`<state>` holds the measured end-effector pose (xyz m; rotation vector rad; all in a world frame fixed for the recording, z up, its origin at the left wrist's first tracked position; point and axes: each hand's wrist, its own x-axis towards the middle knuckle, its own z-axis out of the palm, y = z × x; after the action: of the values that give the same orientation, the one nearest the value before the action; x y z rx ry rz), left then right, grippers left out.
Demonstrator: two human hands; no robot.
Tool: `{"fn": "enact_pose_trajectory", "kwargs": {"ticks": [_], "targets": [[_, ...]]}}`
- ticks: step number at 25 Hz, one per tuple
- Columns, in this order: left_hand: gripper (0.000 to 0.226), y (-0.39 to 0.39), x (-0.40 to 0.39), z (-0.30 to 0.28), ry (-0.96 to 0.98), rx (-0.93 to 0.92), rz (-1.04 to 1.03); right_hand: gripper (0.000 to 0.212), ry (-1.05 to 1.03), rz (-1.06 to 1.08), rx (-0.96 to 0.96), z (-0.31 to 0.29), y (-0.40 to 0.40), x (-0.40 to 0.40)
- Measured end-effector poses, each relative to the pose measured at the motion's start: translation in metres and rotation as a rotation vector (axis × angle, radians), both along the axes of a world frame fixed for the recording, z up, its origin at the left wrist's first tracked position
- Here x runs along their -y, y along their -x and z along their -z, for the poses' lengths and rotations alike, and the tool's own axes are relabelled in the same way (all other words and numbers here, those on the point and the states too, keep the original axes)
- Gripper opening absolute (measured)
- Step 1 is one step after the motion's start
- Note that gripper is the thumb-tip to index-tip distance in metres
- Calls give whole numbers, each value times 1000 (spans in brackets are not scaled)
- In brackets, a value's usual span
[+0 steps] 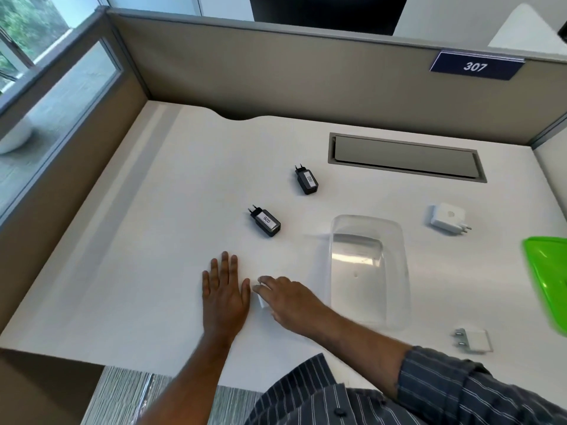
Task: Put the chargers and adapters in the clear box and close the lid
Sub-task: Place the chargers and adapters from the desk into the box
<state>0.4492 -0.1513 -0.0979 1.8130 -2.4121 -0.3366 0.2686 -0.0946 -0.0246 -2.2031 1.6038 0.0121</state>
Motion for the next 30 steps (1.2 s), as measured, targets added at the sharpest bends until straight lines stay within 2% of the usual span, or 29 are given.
{"fn": "enact_pose_trajectory", "kwargs": {"ticks": [6, 12, 21, 26, 30], "targets": [[68, -2, 0, 4, 16, -11, -4, 74, 20, 32, 8, 3, 1, 0], [68, -4, 0, 5, 12, -10, -12, 59, 145, 111, 87, -25, 21, -2], [68, -2, -1, 1, 20, -29, -13, 56, 202, 445, 317, -91, 95, -35], [69, -2, -1, 2, 17, -13, -6, 52, 183, 546, 241, -86, 133, -58], [69, -2, -1, 3, 17, -17, -9, 53, 31, 517, 152, -64, 145, -69]]}}
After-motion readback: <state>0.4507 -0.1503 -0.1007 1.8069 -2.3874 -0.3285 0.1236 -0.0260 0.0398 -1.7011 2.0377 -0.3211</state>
